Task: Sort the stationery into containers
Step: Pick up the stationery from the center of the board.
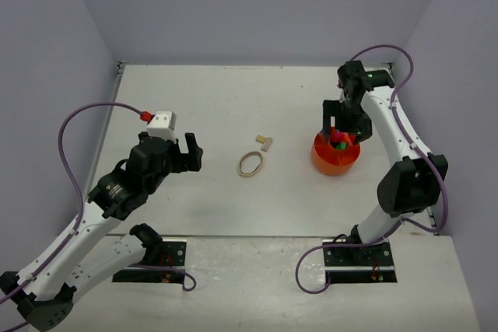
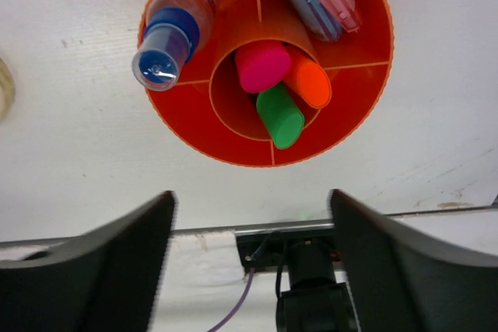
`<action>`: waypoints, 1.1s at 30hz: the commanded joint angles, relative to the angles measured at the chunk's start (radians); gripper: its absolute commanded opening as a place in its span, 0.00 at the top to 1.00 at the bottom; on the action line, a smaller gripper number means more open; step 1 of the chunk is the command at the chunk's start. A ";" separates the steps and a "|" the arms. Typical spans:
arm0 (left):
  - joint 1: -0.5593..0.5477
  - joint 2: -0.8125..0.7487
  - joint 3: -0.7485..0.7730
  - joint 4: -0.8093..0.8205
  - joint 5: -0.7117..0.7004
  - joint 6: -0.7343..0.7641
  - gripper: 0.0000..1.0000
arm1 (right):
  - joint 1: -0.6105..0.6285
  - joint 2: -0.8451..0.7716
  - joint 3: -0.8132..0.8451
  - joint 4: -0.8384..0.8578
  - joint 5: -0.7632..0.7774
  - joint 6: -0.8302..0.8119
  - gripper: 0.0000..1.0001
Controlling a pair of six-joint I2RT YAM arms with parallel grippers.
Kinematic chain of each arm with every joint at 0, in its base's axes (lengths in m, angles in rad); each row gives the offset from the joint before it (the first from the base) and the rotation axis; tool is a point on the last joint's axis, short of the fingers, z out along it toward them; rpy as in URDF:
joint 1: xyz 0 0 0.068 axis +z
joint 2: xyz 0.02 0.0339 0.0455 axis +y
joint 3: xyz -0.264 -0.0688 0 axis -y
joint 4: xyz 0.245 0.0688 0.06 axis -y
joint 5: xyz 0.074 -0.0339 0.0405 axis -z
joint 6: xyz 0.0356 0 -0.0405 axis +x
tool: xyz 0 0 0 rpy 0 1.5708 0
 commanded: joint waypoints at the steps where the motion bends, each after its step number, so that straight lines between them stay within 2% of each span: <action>1: 0.006 0.006 -0.006 0.037 -0.006 0.027 0.00 | -0.001 -0.042 0.142 -0.067 0.060 0.019 0.01; 8: 0.006 0.035 -0.002 0.029 -0.032 0.013 0.00 | 0.063 -0.179 0.189 -0.017 0.154 0.049 0.01; 10: 0.006 0.057 0.005 0.020 -0.041 0.004 0.00 | 0.130 -0.245 0.153 0.032 0.190 0.058 0.01; 12: 0.006 0.111 0.035 -0.018 -0.053 -0.038 0.00 | 0.186 -0.378 0.019 0.201 0.226 0.073 0.01; 16: 0.006 0.240 0.083 -0.020 0.034 -0.091 0.00 | 0.198 -0.635 -0.324 0.620 0.050 0.116 0.01; 20: 0.001 0.437 0.134 0.024 0.179 -0.058 0.00 | 0.199 -0.759 -0.542 0.800 -0.013 0.191 0.01; 23: -0.012 0.552 0.157 0.070 0.217 -0.059 0.00 | 0.200 -0.859 -0.626 0.879 -0.062 0.217 0.01; 25: -0.020 0.613 0.160 0.111 0.230 -0.061 0.04 | 0.200 -0.897 -0.668 0.917 -0.116 0.228 0.01; 30: -0.036 0.806 0.209 0.167 0.223 -0.065 0.11 | 0.199 -0.933 -0.670 0.887 -0.295 0.196 0.01; 33: -0.050 0.893 0.246 0.174 0.198 -0.047 0.15 | 0.200 -0.930 -0.655 0.833 -0.349 0.152 0.01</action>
